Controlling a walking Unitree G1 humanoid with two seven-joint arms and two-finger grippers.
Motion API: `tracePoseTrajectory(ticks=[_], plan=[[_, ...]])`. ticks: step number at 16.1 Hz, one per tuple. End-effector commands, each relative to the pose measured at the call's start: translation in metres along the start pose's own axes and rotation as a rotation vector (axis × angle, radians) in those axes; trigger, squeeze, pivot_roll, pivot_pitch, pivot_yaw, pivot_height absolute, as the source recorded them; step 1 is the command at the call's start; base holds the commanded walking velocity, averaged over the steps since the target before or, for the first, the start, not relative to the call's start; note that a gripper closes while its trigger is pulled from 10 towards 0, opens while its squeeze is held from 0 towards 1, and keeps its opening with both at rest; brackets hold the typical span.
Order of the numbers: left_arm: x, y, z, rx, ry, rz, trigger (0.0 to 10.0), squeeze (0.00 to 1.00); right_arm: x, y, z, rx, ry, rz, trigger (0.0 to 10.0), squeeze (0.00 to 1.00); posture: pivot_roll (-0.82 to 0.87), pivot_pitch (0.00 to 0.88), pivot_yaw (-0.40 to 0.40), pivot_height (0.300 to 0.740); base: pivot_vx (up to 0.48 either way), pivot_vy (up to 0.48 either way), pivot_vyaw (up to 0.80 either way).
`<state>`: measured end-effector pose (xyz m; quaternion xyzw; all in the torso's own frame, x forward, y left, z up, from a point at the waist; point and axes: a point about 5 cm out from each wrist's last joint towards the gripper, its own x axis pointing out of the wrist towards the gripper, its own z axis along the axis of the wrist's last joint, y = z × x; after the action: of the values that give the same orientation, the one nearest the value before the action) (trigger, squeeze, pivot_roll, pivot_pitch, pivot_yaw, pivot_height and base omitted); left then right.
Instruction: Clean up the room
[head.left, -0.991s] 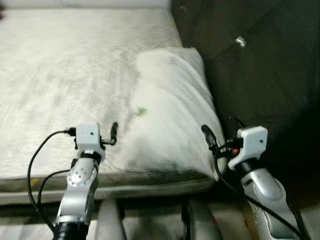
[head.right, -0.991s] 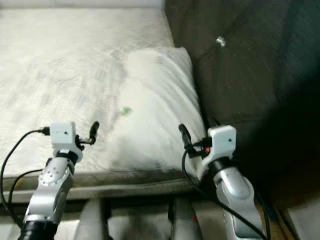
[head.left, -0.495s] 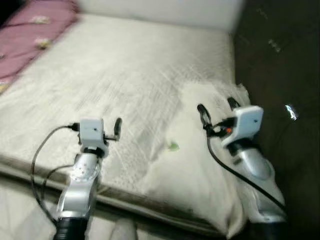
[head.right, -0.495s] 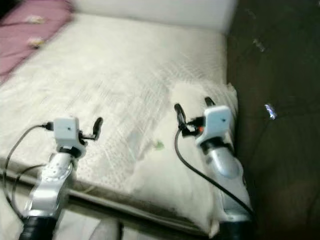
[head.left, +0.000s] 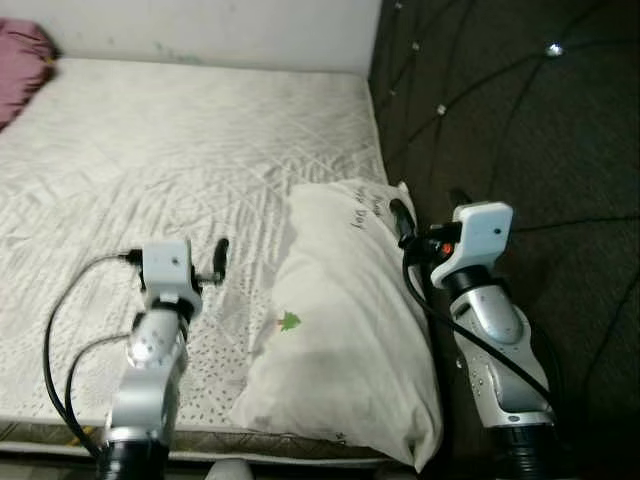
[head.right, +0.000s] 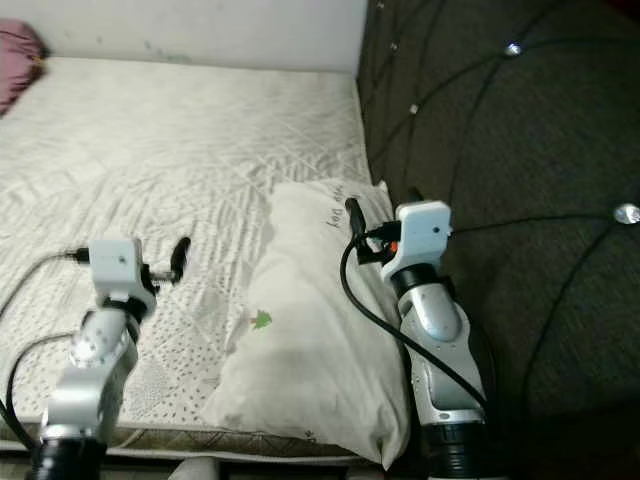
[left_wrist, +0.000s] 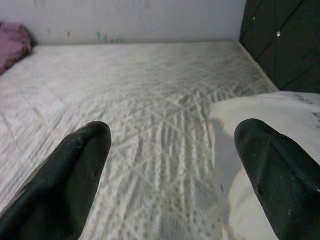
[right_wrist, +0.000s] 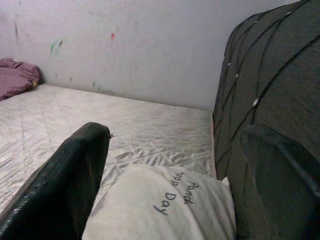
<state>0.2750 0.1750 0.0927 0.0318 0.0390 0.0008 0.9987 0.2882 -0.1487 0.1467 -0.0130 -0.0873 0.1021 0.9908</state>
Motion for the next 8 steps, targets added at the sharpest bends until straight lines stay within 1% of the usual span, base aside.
tracePoseTrajectory(ticks=[1,3,5,8], plan=[[0.0017,-0.0044,0.004,0.002,-0.014,-0.016,10.0,0.0,-0.0017,-0.0017,-0.0017,-0.004,0.004,-0.01,10.0,0.0,0.01,0.0,-0.009,0.74,0.0,0.0,0.0],[0.0009,-0.0097,0.004,-0.037,-0.013,-0.036,10.0,0.0,0.0006,0.0008,-0.006,-0.004,0.029,-0.003,10.0,0.0,0.0,0.0,-0.009,0.74,0.0,0.0,0.0],[0.001,-0.0104,0.0042,-0.036,-0.011,-0.032,10.0,0.0,0.0016,0.0028,-0.0067,0.001,0.03,0.006,10.0,0.0,0.01,0.0,-0.01,0.74,0.0,0.0,0.0],[0.0005,-0.0111,0.0066,-0.028,-0.038,-0.054,10.0,0.0,0.0058,0.0071,-0.0042,0.007,0.015,0.03,10.0,0.0,0.01,0.0,-0.011,0.74,0.0,0.48,0.0]])
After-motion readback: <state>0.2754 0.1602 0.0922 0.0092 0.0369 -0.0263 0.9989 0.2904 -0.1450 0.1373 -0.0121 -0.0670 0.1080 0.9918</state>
